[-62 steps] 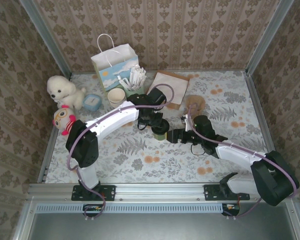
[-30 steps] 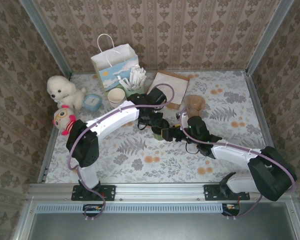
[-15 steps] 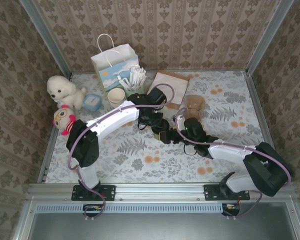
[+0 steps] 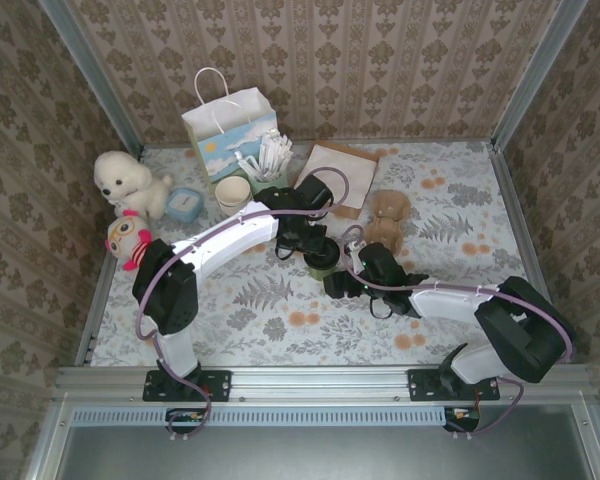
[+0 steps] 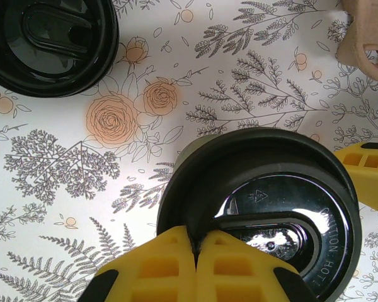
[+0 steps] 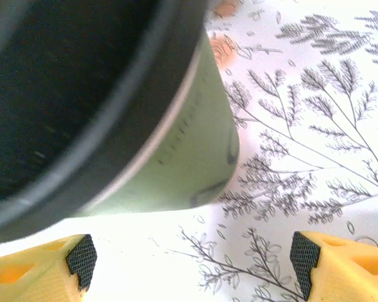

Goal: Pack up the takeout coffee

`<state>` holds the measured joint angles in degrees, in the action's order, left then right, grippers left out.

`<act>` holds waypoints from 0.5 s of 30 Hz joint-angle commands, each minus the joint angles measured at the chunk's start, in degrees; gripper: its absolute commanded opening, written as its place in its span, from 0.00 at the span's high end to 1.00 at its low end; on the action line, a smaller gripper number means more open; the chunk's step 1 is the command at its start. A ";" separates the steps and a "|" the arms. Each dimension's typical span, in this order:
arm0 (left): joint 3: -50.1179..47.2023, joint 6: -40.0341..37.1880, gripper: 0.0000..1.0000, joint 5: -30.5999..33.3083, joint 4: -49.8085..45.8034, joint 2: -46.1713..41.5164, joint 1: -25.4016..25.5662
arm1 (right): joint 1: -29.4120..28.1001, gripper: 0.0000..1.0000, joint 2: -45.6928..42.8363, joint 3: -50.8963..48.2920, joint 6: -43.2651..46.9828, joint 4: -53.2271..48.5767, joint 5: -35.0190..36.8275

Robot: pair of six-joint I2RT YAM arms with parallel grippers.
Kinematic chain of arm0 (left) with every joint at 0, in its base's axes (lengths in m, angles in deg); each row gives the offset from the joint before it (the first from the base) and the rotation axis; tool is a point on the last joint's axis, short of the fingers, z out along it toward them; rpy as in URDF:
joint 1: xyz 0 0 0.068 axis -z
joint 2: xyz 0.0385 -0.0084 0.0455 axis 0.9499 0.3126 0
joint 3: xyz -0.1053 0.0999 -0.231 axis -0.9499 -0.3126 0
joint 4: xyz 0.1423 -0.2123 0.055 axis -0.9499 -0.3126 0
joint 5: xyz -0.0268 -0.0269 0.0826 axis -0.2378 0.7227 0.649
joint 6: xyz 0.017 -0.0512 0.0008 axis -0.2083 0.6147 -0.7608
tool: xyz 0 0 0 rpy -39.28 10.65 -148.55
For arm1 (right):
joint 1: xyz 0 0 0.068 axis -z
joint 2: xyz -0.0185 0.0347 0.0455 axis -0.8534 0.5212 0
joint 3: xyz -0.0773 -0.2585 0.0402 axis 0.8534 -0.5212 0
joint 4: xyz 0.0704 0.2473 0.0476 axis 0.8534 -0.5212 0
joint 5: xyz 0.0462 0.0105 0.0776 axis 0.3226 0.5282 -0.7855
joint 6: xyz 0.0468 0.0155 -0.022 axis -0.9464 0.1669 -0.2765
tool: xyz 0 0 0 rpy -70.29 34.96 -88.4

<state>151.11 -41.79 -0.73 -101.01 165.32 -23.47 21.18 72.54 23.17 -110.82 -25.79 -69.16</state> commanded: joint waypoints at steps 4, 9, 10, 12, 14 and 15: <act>-2.62 -1.41 1.00 -2.58 -5.17 5.00 0.89 | -0.24 0.16 -6.10 2.01 -1.42 -7.03 -2.87; -0.02 -4.13 1.00 -0.68 -7.19 5.16 0.90 | 4.45 0.14 -17.10 3.78 -6.64 -9.37 -12.93; 0.50 -5.33 1.00 -0.31 -7.45 5.30 0.89 | 6.23 0.13 -18.59 4.21 -7.80 -10.74 -14.44; 1.86 -7.89 1.00 0.23 -8.03 5.40 0.89 | 9.99 0.13 -19.34 6.47 -9.77 -16.12 -16.44; 2.92 -11.09 1.00 0.16 -8.06 5.40 0.90 | 13.42 0.13 -18.10 8.95 -12.12 -21.54 -18.63; 3.49 -13.06 1.00 0.06 -8.06 5.48 0.89 | 15.04 0.14 -16.98 9.96 -14.03 -23.39 -19.95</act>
<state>154.87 -48.37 -0.49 -104.07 167.42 -23.36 33.09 53.90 30.88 -119.13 -39.23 -83.15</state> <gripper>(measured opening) 0.044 0.860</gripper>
